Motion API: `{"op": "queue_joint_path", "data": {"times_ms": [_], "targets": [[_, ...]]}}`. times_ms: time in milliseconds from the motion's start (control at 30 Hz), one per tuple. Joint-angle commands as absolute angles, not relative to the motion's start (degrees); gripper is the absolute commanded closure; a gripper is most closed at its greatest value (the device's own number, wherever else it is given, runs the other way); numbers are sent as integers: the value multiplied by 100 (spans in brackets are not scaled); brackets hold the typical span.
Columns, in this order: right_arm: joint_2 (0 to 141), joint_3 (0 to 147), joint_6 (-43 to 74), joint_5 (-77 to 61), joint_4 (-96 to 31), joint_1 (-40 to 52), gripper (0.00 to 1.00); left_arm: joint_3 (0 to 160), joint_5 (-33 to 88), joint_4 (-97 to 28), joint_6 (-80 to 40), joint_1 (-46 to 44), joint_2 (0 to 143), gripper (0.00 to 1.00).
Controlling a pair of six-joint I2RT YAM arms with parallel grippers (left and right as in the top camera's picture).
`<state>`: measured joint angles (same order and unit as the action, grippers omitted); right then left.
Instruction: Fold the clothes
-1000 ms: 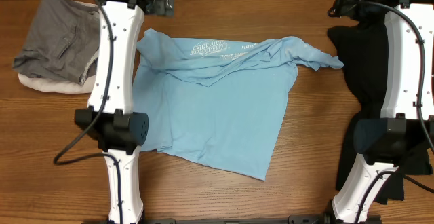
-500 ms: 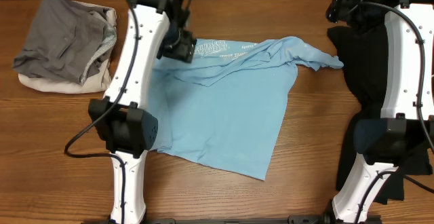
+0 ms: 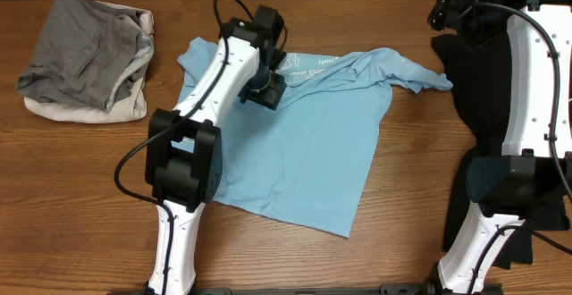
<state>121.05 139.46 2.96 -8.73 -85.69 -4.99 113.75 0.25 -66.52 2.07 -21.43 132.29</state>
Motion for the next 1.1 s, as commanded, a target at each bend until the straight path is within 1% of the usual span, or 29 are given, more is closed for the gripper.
{"op": "queue_joint_path", "data": {"times_ms": [0,133,233,333,367,433,467,533,600,733,867,967,1067], "targets": [[12057,13972,281,-913,-8562,-539,28,11034,121,-6219,541,-2296,13303,33],[12057,13972,281,-910,-8604,-539,28,10645,91,-5537,539,-2324,13314,32],[12057,13972,281,-910,-8602,-539,28,10488,93,-5266,539,-2324,13316,32],[12057,13972,281,-910,-8582,-539,28,10466,91,-5153,541,-2324,13327,36],[12057,13972,281,-910,-8582,-539,28,10466,89,-5120,541,-2324,13329,38],[12057,13972,281,-910,-8584,-539,28,10466,89,-5046,539,-2324,13340,51],[12057,13972,281,-910,-8584,-539,28,10464,89,-5024,539,-2324,13340,59],[12057,13972,281,-910,-8584,-539,28,10460,89,-4980,537,-2324,13343,70],[12057,13972,281,-910,-8586,-539,28,10460,89,-4945,534,-2324,13343,78],[12057,13972,281,-910,-8595,-539,28,10436,89,-4941,534,-2324,13345,85],[12057,13972,279,-908,-8606,-539,28,10385,91,-4945,534,-2324,13364,96],[12057,13972,279,-910,-8606,-539,28,10390,84,-4925,517,-2324,13371,96],[12057,13972,279,-910,-8608,-539,28,10645,-292,-5109,423,-2324,13321,96]]}}
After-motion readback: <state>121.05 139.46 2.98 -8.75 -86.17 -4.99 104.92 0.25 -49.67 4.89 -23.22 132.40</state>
